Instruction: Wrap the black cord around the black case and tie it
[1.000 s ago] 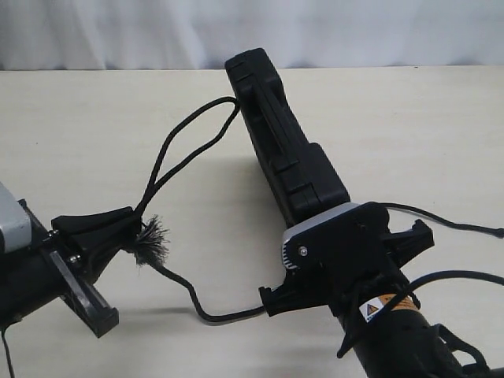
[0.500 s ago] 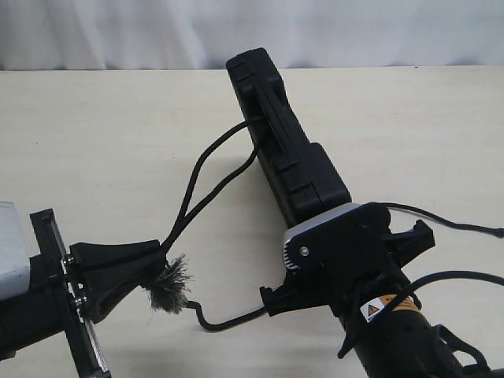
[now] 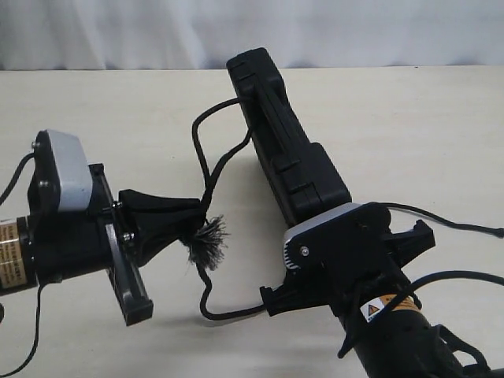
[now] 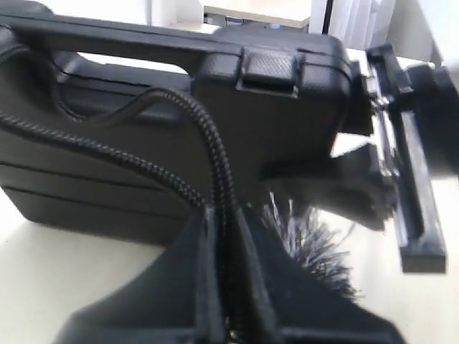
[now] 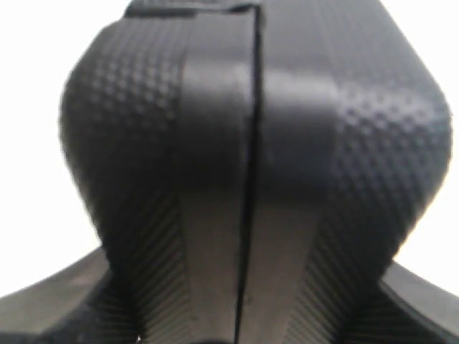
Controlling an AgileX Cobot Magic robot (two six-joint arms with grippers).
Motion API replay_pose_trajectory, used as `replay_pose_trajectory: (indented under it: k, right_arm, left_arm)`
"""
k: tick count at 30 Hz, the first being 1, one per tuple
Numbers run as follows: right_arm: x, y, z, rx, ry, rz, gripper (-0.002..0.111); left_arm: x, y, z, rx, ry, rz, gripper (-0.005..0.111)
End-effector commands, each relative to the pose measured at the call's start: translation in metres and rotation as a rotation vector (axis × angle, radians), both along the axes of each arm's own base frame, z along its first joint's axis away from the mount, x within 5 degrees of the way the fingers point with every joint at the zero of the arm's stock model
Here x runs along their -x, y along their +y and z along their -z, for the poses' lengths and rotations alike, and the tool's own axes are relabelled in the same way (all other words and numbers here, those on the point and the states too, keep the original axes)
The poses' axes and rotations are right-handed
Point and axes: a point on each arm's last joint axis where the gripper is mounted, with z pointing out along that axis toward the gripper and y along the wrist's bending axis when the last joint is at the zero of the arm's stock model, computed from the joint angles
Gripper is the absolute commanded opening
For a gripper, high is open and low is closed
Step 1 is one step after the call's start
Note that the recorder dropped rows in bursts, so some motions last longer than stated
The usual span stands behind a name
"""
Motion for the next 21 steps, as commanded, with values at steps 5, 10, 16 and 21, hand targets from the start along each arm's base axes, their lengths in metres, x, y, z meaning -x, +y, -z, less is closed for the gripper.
replay_pose_trajectory:
  k: [5, 10, 16, 21]
  right_arm:
    - [0.001, -0.004, 0.008, 0.029, 0.056, 0.01, 0.004]
    - [0.001, -0.004, 0.008, 0.029, 0.056, 0.01, 0.004]
    - [0.001, -0.004, 0.008, 0.029, 0.056, 0.01, 0.004]
    - [0.002, -0.004, 0.009, 0.029, 0.063, 0.006, 0.004]
  left_arm:
    - [-0.003, 0.001, 0.008, -0.083, 0.173, -0.044, 0.0]
    - [0.007, -0.004, 0.009, -0.045, 0.329, 0.033, 0.0]
    - [0.019, -0.007, -0.002, -0.003, 0.322, 0.159, 0.0]
    - [0.027, -0.006, -0.019, 0.036, 0.239, 0.209, 0.0]
